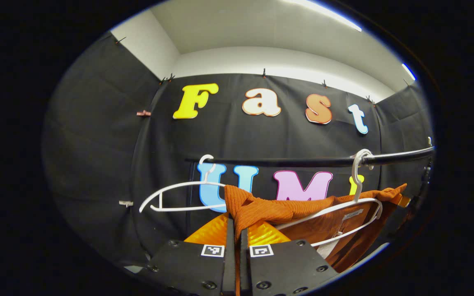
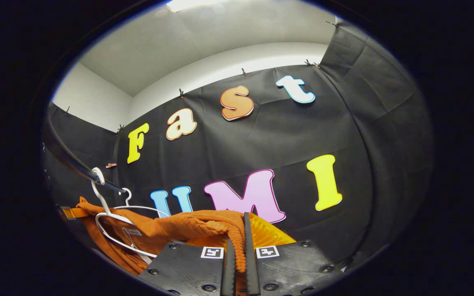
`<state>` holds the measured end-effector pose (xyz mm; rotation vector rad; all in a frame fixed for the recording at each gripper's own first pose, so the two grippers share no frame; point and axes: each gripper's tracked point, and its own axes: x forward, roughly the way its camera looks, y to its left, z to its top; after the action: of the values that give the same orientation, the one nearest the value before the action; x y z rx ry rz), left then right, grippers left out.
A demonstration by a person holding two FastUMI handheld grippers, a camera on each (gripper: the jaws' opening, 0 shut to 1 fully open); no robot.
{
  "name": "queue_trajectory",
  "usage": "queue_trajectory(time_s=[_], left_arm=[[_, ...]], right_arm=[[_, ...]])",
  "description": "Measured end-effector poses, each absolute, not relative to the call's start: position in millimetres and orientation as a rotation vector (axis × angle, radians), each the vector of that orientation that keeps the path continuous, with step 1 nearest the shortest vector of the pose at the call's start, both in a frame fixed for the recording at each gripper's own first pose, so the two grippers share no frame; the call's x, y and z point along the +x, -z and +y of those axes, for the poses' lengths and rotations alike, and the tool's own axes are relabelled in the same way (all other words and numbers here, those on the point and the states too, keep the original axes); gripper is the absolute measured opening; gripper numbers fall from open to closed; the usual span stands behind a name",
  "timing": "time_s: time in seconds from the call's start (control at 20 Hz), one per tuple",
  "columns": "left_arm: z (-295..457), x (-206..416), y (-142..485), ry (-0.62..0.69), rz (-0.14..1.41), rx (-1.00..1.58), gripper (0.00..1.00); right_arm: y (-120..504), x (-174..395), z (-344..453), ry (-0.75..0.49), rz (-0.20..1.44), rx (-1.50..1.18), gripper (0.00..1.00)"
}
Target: Grasp the clothes on the hanger with both hands and then place them into the laundry hamper below.
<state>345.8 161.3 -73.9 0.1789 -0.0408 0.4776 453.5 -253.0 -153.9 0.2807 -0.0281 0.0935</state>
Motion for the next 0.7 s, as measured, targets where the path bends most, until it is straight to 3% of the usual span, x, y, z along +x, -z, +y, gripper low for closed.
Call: queue_trajectory(time_s=[0.4,0.55,0.6,0.7], left_arm=[[192.9,380.8,72.7,-0.347,0.004,0.247,0.08],[207.7,383.8,95.4,-0.335,0.075,0.246,0.08],[207.6,379.7,104.3,-0.335,0.091,0.243,0.08],[206.1,373.5,123.6,-0.324,0.131,0.232,0.08]], right_arm=[[157.9,478.4,-251.6,-0.146,0.011,0.151,0.14],[174.1,487.1,-246.0,-0.171,0.063,0.175,0.1],[182.9,486.7,-247.7,-0.169,0.081,0.168,0.14],[206.9,480.0,-249.3,-0.165,0.128,0.141,0.14]])
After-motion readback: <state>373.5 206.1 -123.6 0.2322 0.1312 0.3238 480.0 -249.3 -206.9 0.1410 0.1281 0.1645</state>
